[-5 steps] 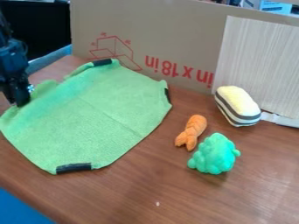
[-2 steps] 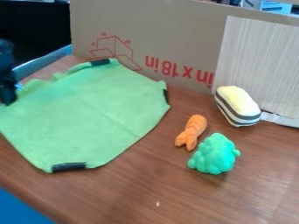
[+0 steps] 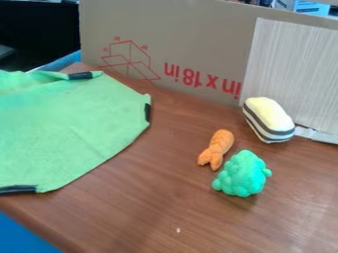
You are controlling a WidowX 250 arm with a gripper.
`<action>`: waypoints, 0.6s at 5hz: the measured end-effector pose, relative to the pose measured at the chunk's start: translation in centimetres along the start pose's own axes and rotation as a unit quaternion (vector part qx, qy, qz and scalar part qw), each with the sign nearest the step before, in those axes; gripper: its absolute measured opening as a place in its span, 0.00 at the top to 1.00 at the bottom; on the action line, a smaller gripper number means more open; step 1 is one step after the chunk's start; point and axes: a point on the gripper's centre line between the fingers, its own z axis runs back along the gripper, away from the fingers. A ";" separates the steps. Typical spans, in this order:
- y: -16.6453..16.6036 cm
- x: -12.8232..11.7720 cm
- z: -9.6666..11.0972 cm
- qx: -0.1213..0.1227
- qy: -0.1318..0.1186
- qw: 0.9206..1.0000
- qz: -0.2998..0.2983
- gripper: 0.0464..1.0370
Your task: Fold the cloth from left to right
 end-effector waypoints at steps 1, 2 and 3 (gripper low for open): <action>-2.4 -0.3 2.0 -0.009 -0.014 1.000 -0.012 1.00; -7.8 -0.1 0.9 0.005 0.011 0.998 -0.061 1.00; -12.2 0.4 0.5 0.008 0.024 0.996 -0.082 1.00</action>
